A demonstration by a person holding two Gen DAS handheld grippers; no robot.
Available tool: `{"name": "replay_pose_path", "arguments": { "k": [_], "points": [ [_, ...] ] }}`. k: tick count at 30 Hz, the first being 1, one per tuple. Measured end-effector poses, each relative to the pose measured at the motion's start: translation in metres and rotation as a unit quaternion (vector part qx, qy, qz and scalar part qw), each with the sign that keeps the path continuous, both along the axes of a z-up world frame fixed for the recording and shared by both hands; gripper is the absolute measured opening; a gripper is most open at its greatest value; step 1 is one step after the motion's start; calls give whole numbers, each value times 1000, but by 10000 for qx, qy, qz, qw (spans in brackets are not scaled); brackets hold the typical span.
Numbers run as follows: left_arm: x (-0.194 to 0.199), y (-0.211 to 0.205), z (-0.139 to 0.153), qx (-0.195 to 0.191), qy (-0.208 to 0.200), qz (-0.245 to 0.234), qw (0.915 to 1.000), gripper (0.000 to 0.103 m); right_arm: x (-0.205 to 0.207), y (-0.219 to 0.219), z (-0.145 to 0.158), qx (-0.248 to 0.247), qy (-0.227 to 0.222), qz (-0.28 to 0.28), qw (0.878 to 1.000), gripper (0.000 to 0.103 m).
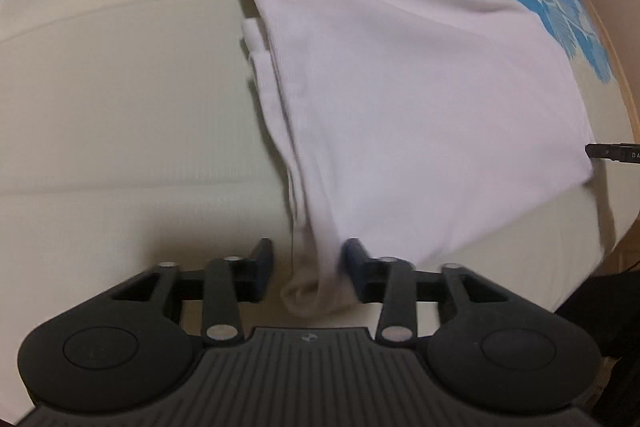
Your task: Fold small clothes
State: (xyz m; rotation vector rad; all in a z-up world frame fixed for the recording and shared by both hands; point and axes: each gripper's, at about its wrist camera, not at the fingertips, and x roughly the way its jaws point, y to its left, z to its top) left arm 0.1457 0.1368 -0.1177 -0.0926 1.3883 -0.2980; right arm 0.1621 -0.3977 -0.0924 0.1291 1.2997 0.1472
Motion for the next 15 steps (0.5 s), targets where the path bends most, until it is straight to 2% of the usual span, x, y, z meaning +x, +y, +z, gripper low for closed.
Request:
{"name": "replay_pose_path", "arguments": {
  "k": [1, 2, 3, 4, 5, 7, 8, 9, 12, 13, 15],
  "points": [
    [-3, 2, 2, -21, -46, -13, 10000, 6, -5, 1, -1, -28, 34, 7, 10000, 47],
    [-7, 4, 5, -63, -107, 3, 9999, 6, -10, 2, -2, -45, 61, 18, 10000, 28],
    [-10, 8, 12, -89, -220, 31, 9997, 6, -13, 2, -1, -12, 69, 47, 10000, 14],
    [-13, 12, 20, -125, -344, 70, 9993, 5, -18, 2, 3, 26, 10, 48, 10000, 7],
    [-17, 19, 32, -259, -489, 184, 9983, 5, -21, 1, 11, 107, -84, -4, 9999, 6],
    [-26, 29, 45, -453, -593, 397, 9964, 5, -28, -15, 32, 697, -230, -494, 9961, 5],
    [-32, 31, 44, -325, -531, 367, 9974, 5, -32, -24, 38, 975, -196, -741, 9923, 5],
    [-36, 31, 37, -141, -390, 298, 9987, 5, -36, -25, 37, 1010, -84, -787, 9917, 4],
    [-46, 22, 14, 359, 74, -61, 9993, 6, -50, 5, 9, 194, 669, 40, 9976, 3],
    [-48, 19, 12, 418, 89, -149, 9990, 8, -55, 15, 2, -22, 813, 335, 9961, 3],
    [-50, 21, 21, 443, -78, -86, 9990, 15, -60, 24, 4, -187, 760, 529, 9955, 3]
  ]
}}
